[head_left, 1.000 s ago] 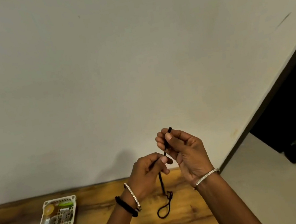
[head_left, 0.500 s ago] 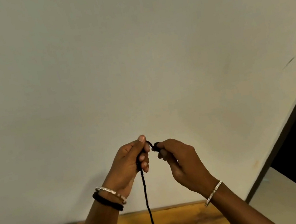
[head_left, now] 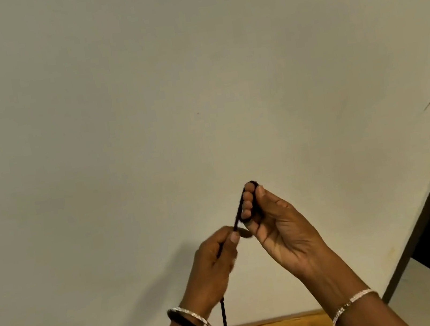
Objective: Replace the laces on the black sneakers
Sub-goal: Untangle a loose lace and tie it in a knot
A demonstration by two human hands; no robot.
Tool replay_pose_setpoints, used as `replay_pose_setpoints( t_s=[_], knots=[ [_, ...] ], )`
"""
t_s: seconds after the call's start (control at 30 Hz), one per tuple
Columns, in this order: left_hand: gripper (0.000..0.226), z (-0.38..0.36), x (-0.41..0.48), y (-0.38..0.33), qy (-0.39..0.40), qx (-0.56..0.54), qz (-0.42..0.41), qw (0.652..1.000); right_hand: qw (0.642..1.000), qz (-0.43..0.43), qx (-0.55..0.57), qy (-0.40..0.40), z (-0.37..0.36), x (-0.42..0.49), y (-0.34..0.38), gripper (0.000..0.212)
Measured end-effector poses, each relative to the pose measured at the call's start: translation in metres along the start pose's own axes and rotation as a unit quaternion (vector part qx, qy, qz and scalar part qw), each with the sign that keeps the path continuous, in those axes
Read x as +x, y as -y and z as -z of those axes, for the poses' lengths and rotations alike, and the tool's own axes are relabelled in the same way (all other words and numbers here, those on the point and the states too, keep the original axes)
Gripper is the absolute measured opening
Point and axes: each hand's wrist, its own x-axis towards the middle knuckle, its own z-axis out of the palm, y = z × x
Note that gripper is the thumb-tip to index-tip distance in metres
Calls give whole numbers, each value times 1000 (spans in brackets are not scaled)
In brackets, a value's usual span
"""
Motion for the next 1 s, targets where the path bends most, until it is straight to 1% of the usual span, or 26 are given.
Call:
replay_pose_setpoints(
  t_s=[0.07, 0.13, 0.17, 0.2, 0.23, 0.27, 0.3, 0.37, 0.4, 0.43, 0.47, 0.5, 0.57, 0.63, 0.67, 0.73, 0.77, 0.8, 0.87, 0.9, 0.93, 0.97, 1.0],
  knots=[
    [27, -7, -5, -1, 36, 40, -8, 999, 998, 51, -28, -19, -2, 4, -1, 21],
    [29, -10, -7, -6, 61, 68, -10, 996, 989, 112, -94, -36, -1, 6, -5, 24],
    [30, -10, -8, -9, 70, 80, -14, 994, 977, 148, -145, -45, 2, 8, -8, 23],
    [32, -9, -9, -13, 74, 90, -19, 993, 959, 184, -211, -52, 5, 8, -12, 21],
    [33, -6, -9, -17, 73, 95, -26, 993, 929, 221, -291, -60, 10, 8, -15, 18],
    [34, -2, -10, -21, 64, 94, -33, 993, 885, 261, -380, -64, 16, 7, -18, 16],
    [35, 2, -9, -26, 50, 90, -37, 994, 829, 303, -467, -54, 24, 7, -20, 15],
    [37, 12, -6, -35, 13, 78, -38, 996, 713, 366, -599, 7, 41, 5, -25, 15],
    [38, 18, -3, -38, -4, 76, -38, 996, 674, 372, -637, 44, 47, 3, -28, 16],
    [38, 22, 0, -41, -19, 82, -39, 996, 656, 360, -660, 75, 50, -1, -30, 17],
    [39, 26, 3, -43, -30, 94, -41, 994, 657, 339, -666, 96, 50, -6, -30, 20],
    [39, 29, 5, -43, -41, 109, -45, 992, 673, 315, -661, 109, 48, -10, -30, 22],
    [39, 32, 8, -41, -58, 129, -48, 989, 729, 259, -622, 120, 40, -18, -25, 27],
    [39, 30, 10, -35, -71, 130, -47, 988, 799, 198, -554, 125, 27, -24, -16, 29],
    [39, 27, 9, -32, -74, 123, -47, 989, 839, 174, -501, 122, 20, -27, -12, 29],
    [39, 18, 5, -25, -66, 96, -41, 992, 919, 132, -357, 100, 4, -31, -5, 30],
    [39, 12, 2, -21, -52, 84, -34, 995, 949, 115, -283, 83, -2, -31, -3, 32],
    [39, 6, -3, -18, -32, 76, -25, 996, 969, 104, -216, 63, -7, -31, -1, 32],
    [40, -10, -14, -14, 14, 79, -10, 997, 986, 107, -126, 31, -12, -25, 3, 28],
    [40, -18, -18, -13, 36, 82, -4, 996, 987, 115, -109, 19, -11, -22, 4, 25],
    [41, -24, -22, -13, 55, 80, 0, 995, 985, 125, -117, 9, -10, -19, 4, 24],
    [41, -29, -25, -14, 70, 74, 5, 995, 977, 143, -160, -1, -8, -18, 2, 22],
    [42, -30, -25, -17, 78, 69, 6, 995, 956, 172, -236, -9, -4, -16, 0, 20]
  ],
)
